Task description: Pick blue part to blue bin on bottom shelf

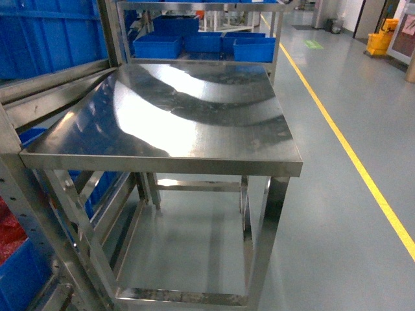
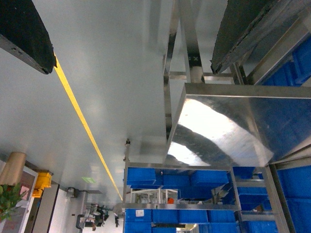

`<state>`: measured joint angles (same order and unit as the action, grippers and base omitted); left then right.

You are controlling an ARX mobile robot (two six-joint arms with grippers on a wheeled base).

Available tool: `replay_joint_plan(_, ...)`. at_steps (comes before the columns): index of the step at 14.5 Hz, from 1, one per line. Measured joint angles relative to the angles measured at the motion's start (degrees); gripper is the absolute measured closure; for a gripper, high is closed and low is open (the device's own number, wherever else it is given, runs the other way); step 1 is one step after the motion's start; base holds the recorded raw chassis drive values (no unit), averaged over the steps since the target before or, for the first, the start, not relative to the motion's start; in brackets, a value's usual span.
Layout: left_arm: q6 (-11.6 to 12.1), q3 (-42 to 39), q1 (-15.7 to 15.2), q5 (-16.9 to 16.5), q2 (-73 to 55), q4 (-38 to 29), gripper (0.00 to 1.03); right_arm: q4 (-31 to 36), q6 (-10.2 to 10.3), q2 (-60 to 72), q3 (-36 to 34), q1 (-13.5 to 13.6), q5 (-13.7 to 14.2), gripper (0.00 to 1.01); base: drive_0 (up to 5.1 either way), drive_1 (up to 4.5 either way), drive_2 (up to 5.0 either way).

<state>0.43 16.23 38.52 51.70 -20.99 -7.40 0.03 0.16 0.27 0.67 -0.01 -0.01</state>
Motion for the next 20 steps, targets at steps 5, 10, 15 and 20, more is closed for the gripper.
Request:
replay_joint_plan(5, 0.0, 0.0, 0.11, -0.13, 0.35, -0.11, 0.59, -0.26, -0.02, 0.0, 0.0, 0.0, 0.07, 0.03, -3.0, 3.14, -0.3)
replay_joint_plan(10, 0.0, 0.0, -0.04, 0.15, 0.39, -0.13, 0.59, -0.37, 0.0, 0.0, 0.0, 0.0, 0.04, 0.03, -4.9, 2.57, 2.6)
replay_joint_plan(15, 0.0, 0.0, -0.04, 0.15, 0.37, -0.13, 0.59, -0.37, -0.02, 0.0, 0.0, 0.0, -0.02, 0.03, -5.1, 2.34, 2.3)
replay_joint_plan(20, 0.0, 0.0, -0.04, 0.15, 0.42, -0.28, 0.59, -0.31, -0.02, 0.0, 0.0, 0.0, 0.02, 0.03, -5.1, 2.35, 2.3)
